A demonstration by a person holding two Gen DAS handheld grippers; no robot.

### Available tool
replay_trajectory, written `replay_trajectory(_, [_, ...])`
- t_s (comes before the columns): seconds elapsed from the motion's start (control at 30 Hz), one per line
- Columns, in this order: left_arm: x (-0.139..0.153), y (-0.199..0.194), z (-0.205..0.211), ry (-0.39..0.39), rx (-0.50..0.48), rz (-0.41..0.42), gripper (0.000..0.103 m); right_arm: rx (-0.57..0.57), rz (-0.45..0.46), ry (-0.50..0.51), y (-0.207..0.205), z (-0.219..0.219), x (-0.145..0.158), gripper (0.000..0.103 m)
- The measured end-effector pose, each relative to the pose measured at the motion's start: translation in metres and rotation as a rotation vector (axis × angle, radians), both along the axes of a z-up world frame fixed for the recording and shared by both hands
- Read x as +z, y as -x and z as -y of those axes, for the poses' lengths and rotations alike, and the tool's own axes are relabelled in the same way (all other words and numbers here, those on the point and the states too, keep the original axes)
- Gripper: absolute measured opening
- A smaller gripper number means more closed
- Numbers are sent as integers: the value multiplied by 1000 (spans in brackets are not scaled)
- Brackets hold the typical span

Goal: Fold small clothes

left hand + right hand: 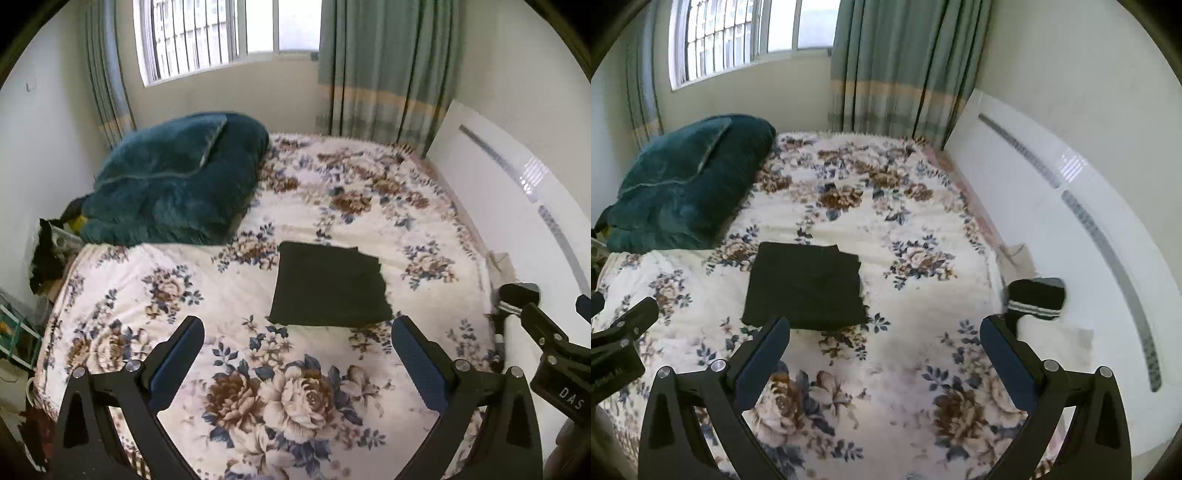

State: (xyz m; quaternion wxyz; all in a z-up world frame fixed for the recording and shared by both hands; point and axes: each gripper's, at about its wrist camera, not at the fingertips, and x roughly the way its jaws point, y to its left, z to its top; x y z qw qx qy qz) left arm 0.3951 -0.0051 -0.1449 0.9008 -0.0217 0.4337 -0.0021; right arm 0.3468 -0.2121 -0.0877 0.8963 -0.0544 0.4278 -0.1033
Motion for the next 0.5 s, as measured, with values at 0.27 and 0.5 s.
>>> replay_trajectory(0.27, [67,62,-3,16,10,88,103,39,102,1,84,-12,87,103])
replay_trajectory(0.5, [99,97,-1,8,22,141,103,56,161,-4,131,-15,129,103])
